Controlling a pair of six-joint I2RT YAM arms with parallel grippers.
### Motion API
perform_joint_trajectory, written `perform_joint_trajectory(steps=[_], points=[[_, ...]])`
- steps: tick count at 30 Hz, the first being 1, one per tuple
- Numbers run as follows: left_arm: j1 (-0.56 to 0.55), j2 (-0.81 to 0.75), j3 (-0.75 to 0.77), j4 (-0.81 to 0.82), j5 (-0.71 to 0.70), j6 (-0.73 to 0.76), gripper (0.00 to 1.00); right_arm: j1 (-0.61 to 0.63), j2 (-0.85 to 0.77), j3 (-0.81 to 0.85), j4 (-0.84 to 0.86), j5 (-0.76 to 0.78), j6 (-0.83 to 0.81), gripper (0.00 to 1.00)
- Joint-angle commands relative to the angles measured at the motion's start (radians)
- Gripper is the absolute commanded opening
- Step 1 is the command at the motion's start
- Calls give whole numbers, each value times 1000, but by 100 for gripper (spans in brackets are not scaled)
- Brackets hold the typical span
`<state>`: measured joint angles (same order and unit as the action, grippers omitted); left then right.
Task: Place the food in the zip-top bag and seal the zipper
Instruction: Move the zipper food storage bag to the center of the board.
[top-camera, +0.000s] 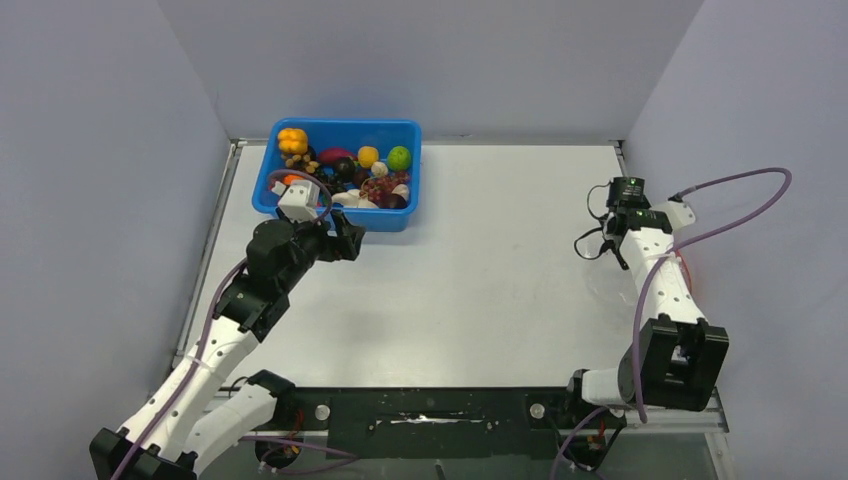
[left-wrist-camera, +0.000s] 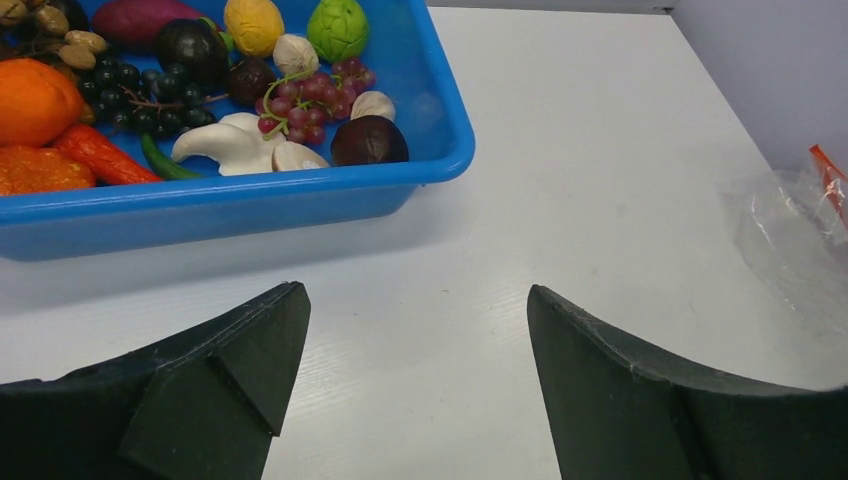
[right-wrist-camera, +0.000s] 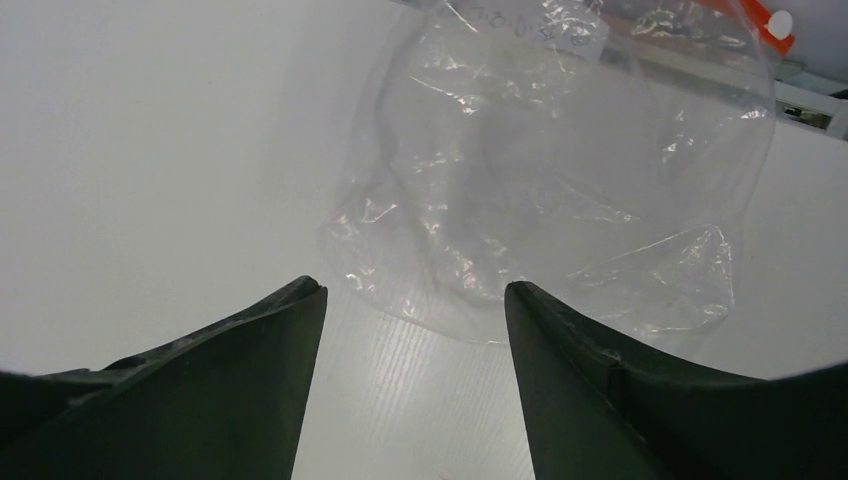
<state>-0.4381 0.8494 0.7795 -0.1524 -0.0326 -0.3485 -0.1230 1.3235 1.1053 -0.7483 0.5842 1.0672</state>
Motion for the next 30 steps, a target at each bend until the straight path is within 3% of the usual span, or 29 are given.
perform_joint_trajectory(steps=[1, 7, 11, 16, 25, 30], points=[[-20, -18, 7, 18, -48, 57, 81, -42, 45, 28, -7, 65, 103, 67], [-21, -35, -11, 24, -30, 71, 81, -94, 167, 17, 155, 0, 12, 65], [-19, -41, -12, 24, -25, 78, 81, -99, 294, 104, 62, -16, 63, 67], [-16, -60, -14, 25, -26, 82, 81, -115, 374, 123, 106, -48, 57, 78], [-9, -60, -21, 33, 0, 84, 81, -117, 488, 174, 81, -88, 111, 78], [-2, -63, -26, 41, 1, 85, 81, -119, 527, 186, 90, -108, 93, 82]])
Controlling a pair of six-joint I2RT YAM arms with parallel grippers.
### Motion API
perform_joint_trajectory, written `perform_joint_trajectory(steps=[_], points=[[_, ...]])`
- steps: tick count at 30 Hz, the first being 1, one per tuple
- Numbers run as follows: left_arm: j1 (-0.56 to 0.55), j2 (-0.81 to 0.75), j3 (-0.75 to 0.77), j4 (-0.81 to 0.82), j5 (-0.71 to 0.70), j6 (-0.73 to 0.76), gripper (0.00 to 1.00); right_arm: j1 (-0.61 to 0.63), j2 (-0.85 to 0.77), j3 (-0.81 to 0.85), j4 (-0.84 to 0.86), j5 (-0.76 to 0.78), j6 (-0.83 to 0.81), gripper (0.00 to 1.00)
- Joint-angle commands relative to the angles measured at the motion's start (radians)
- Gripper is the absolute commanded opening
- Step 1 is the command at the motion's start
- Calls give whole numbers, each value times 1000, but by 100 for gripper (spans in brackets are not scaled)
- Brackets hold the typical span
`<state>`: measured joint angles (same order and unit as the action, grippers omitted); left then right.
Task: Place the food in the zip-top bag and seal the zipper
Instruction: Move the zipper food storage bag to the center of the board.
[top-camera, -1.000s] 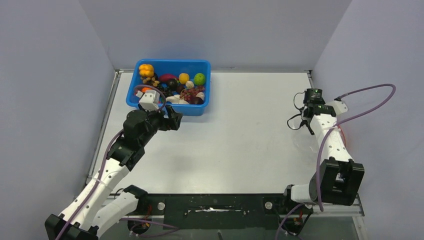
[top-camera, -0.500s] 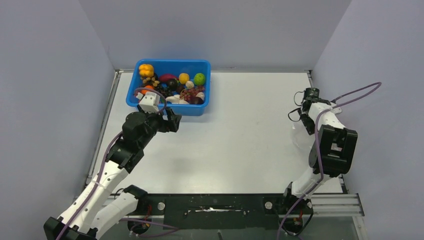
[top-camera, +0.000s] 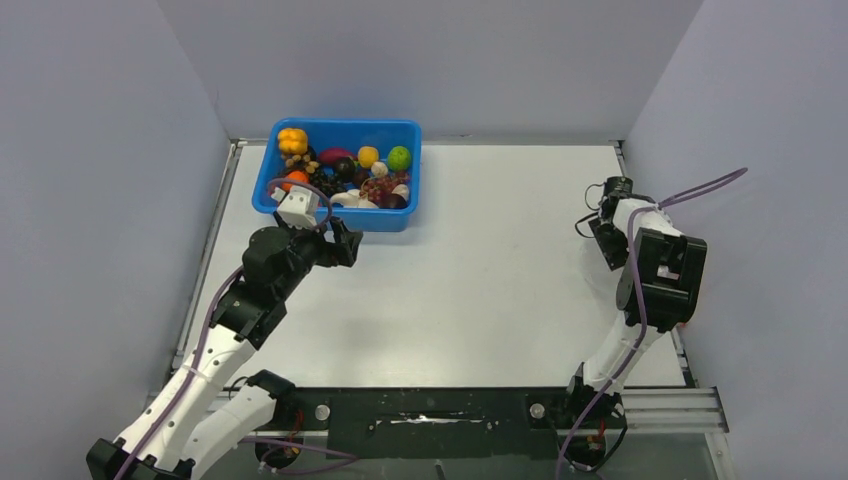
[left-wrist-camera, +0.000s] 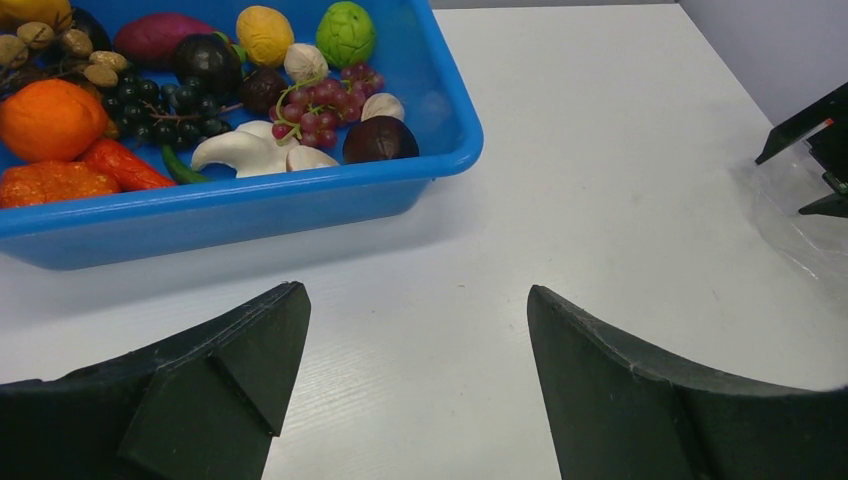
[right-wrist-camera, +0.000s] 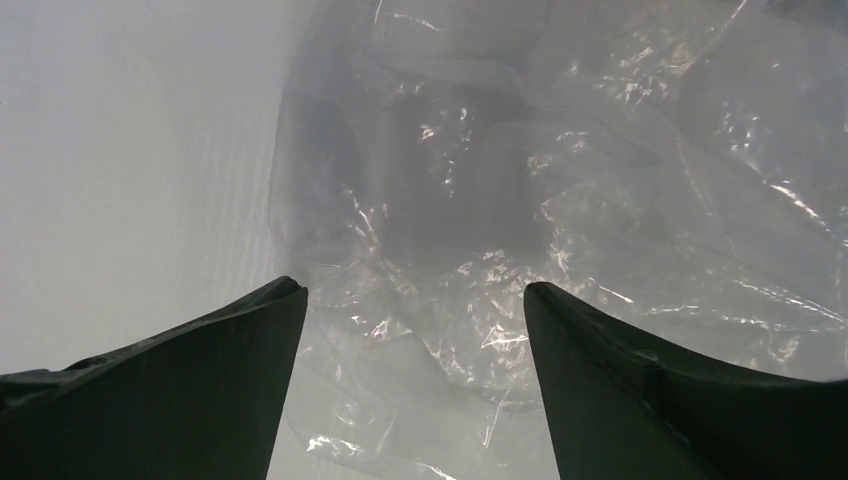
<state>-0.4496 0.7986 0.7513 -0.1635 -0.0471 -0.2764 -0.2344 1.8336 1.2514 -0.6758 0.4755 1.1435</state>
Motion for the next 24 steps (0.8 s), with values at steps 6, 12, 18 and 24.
perform_joint_trajectory(steps=[6, 12, 18, 24], points=[[14, 0, 3, 49, 25, 13, 81, -8, 55, 41, 34, -24, -28, 81], [25, -17, -1, 56, 21, 13, 80, 6, 44, 24, 65, -7, -108, 61], [25, -25, -6, 55, 22, 14, 80, 56, -36, -53, 149, -3, -190, 40], [25, -38, -9, 52, 17, 14, 80, 157, -74, -75, 253, -48, -365, 6]])
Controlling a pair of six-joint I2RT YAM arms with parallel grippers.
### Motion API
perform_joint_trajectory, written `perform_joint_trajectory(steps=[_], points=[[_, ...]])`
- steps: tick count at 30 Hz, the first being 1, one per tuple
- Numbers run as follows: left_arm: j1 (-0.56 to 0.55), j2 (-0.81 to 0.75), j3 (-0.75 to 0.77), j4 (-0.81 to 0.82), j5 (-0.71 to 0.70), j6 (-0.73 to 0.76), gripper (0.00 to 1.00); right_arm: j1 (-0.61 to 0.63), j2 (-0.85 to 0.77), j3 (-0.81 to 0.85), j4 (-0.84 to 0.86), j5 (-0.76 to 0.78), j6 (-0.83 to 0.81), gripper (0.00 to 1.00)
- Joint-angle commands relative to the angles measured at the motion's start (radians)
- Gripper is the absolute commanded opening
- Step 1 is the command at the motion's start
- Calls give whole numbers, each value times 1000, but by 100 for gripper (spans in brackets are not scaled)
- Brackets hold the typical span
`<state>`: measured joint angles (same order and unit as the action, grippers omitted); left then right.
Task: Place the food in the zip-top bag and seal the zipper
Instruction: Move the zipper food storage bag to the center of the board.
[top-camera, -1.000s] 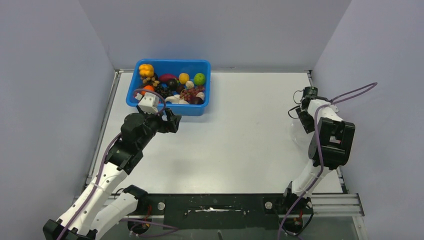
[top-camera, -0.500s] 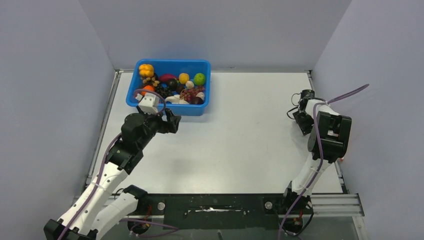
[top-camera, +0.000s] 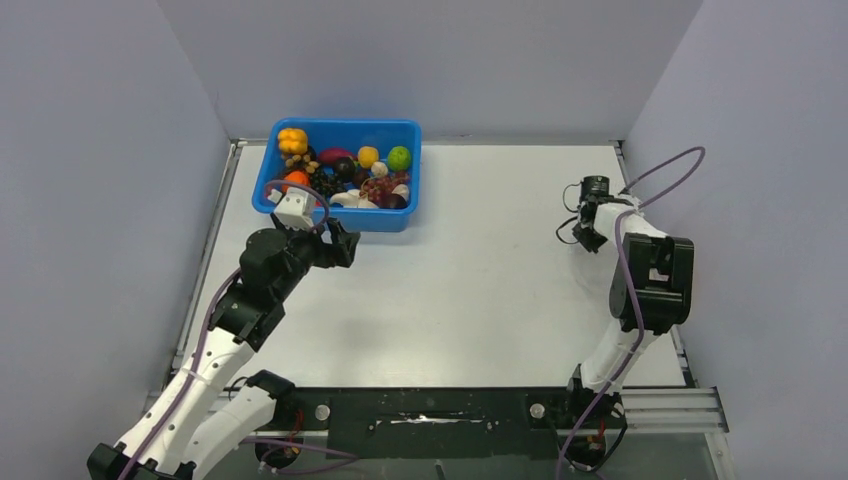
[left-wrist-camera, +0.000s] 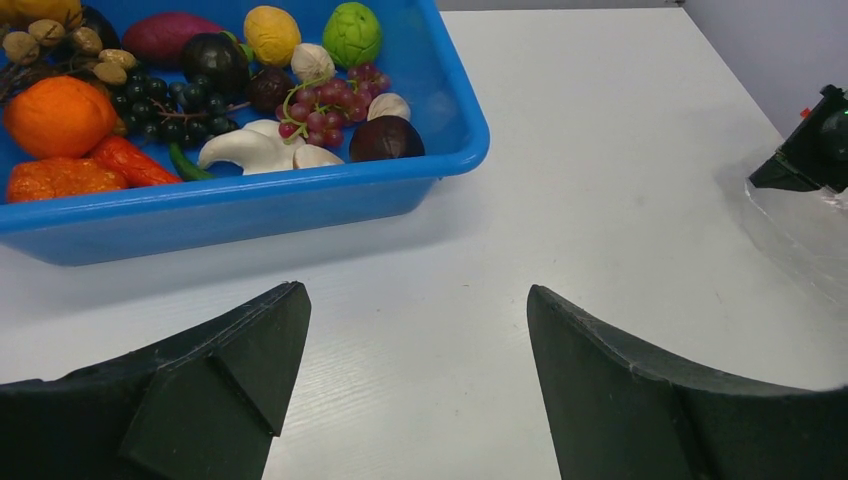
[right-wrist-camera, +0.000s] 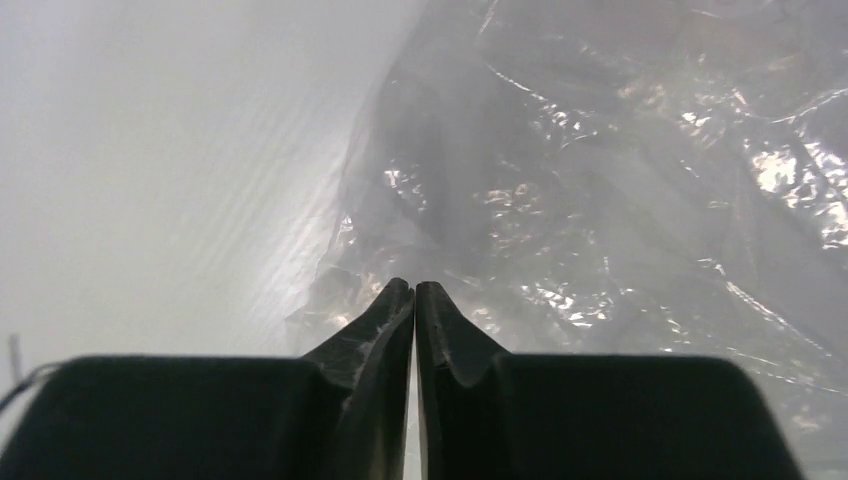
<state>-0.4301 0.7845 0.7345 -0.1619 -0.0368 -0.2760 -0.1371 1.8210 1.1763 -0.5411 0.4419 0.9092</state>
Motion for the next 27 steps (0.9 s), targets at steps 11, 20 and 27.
perform_joint_trajectory(steps=[11, 20, 27], points=[[8, -35, 1, 55, -11, 17, 80, 136, -144, -77, 255, -206, -259, 0], [11, -28, -1, 56, -13, 17, 79, 174, -163, -11, 79, -46, -243, 44], [11, -25, 0, 58, -3, 15, 79, 224, -188, 10, -10, 58, -273, 56]])
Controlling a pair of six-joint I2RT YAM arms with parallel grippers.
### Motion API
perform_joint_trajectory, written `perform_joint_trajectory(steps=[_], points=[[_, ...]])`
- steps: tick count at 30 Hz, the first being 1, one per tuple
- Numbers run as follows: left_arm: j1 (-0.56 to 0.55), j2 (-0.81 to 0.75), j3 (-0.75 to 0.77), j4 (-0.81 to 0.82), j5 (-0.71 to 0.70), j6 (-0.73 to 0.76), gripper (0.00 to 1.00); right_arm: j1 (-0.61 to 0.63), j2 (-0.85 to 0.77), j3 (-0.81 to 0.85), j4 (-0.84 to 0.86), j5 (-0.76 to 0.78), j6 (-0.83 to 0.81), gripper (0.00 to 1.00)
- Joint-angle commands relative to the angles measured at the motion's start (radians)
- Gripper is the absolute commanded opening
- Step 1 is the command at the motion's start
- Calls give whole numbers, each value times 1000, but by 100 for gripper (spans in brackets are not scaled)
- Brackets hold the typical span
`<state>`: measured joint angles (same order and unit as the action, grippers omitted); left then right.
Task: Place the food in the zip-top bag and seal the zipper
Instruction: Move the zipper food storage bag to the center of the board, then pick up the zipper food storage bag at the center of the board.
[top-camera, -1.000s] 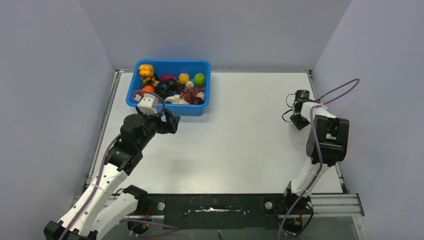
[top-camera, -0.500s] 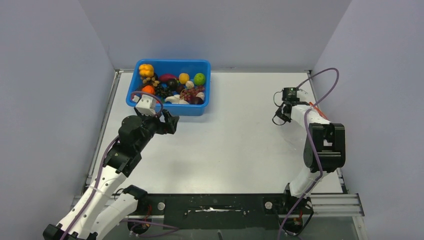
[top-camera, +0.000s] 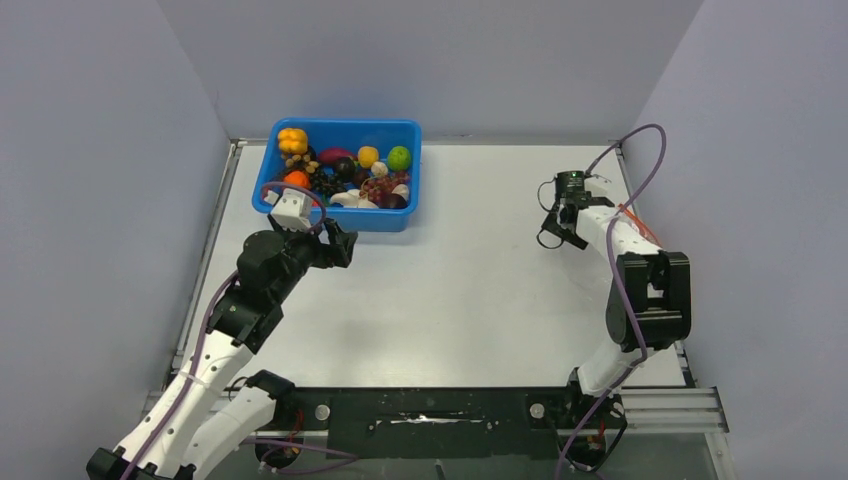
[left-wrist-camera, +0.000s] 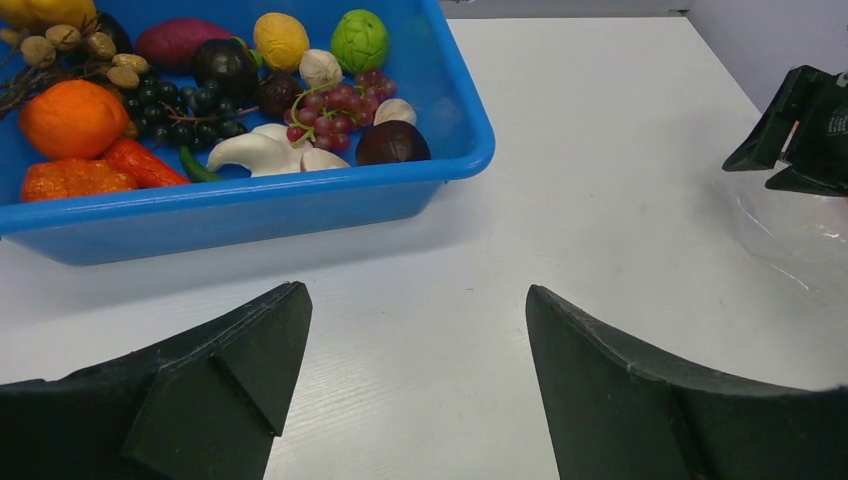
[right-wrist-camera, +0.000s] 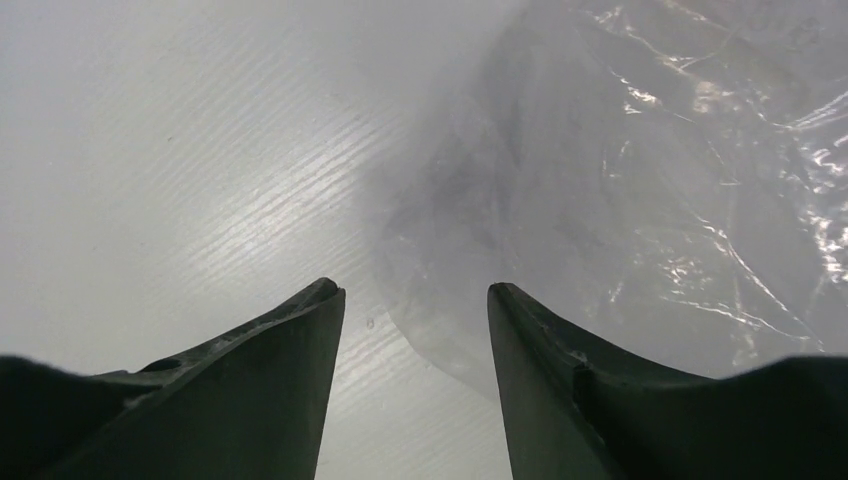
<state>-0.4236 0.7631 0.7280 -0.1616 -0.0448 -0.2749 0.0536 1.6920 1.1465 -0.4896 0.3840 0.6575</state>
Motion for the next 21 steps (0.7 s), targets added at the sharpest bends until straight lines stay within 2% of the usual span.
perform_joint_trajectory(steps=[1, 6, 10, 18, 21], points=[[5, -5, 6, 58, 4, 14, 79, 38, -51, 40, -67, 125, -27, 57], [5, -6, 5, 53, -4, 15, 79, 51, 16, 94, -110, 142, -61, 60], [5, -19, 5, 56, -2, 15, 79, 64, 70, 130, -123, 167, -78, 57], [2, -35, -4, 55, -8, 16, 79, 92, 143, 156, -141, 245, -108, 45], [2, -33, -1, 58, -6, 16, 79, 111, 165, 168, -162, 288, -112, 33]])
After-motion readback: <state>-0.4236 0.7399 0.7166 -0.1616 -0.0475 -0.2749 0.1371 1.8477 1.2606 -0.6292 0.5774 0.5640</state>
